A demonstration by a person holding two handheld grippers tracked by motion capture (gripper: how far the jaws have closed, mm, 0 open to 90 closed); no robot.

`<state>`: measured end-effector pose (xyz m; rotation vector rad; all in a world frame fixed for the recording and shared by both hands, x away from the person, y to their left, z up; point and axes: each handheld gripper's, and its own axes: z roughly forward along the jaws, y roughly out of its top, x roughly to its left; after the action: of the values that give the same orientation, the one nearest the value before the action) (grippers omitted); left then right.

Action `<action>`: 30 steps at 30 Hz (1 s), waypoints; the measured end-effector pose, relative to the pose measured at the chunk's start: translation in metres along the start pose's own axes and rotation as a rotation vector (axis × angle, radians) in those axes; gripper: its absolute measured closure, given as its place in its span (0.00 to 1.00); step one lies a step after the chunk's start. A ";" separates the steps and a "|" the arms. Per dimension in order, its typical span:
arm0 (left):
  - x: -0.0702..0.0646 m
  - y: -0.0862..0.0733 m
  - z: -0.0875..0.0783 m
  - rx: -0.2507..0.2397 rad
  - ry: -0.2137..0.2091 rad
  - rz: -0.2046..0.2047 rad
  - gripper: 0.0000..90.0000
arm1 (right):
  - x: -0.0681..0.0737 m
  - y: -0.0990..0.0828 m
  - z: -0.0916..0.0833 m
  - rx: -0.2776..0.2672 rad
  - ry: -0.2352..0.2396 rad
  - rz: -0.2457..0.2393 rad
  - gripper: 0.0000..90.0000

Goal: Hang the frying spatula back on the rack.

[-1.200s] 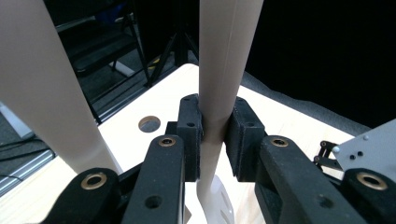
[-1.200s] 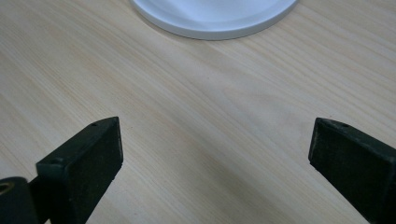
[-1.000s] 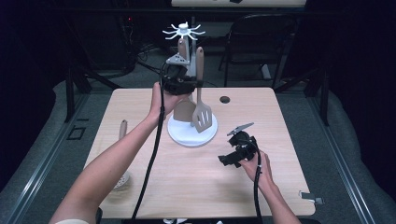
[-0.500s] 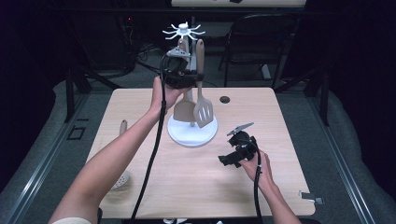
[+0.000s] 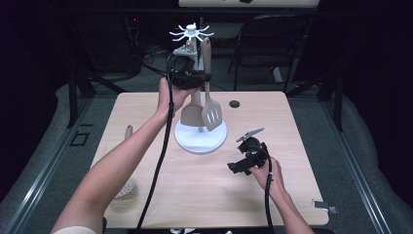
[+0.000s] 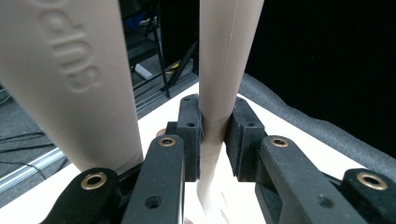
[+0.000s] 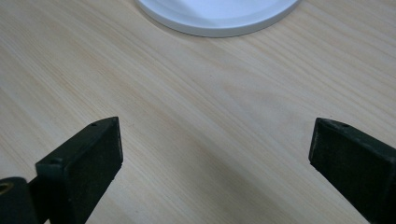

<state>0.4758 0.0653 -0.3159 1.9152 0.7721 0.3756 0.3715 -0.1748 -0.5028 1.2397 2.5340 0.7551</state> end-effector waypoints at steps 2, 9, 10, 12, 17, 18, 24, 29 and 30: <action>0.001 0.000 0.000 -0.005 -0.001 -0.009 0.86 | -0.001 0.001 -0.002 0.019 -0.011 -0.016 0.03; 0.002 0.000 0.000 -0.006 0.006 -0.024 0.85 | 0.000 0.000 0.000 0.007 0.005 -0.007 0.03; 0.002 -0.001 0.000 -0.007 0.008 -0.028 0.86 | 0.000 0.000 0.000 0.010 0.002 -0.008 0.03; 0.003 -0.001 0.000 -0.003 0.012 -0.034 0.85 | 0.000 0.000 0.000 0.010 0.004 -0.008 0.03; 0.005 -0.002 0.000 0.000 0.019 -0.040 0.85 | 0.000 0.000 0.001 0.008 0.004 -0.007 0.03; 0.005 -0.003 0.000 0.000 0.021 -0.041 0.85 | 0.000 0.000 0.001 0.008 0.004 -0.008 0.03; 0.003 -0.007 0.000 -0.009 0.049 -0.023 0.85 | 0.000 0.000 0.001 0.007 0.007 -0.006 0.03; 0.000 -0.010 -0.001 -0.025 0.076 0.005 0.85 | 0.002 0.000 0.003 -0.008 0.019 0.005 0.03; -0.001 -0.011 -0.002 -0.027 0.083 0.018 0.84 | 0.002 0.000 0.003 -0.007 0.023 0.005 0.03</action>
<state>0.4697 0.0692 -0.3244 1.8923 0.8007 0.4772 0.3717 -0.1727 -0.5051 1.2428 2.5450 0.7832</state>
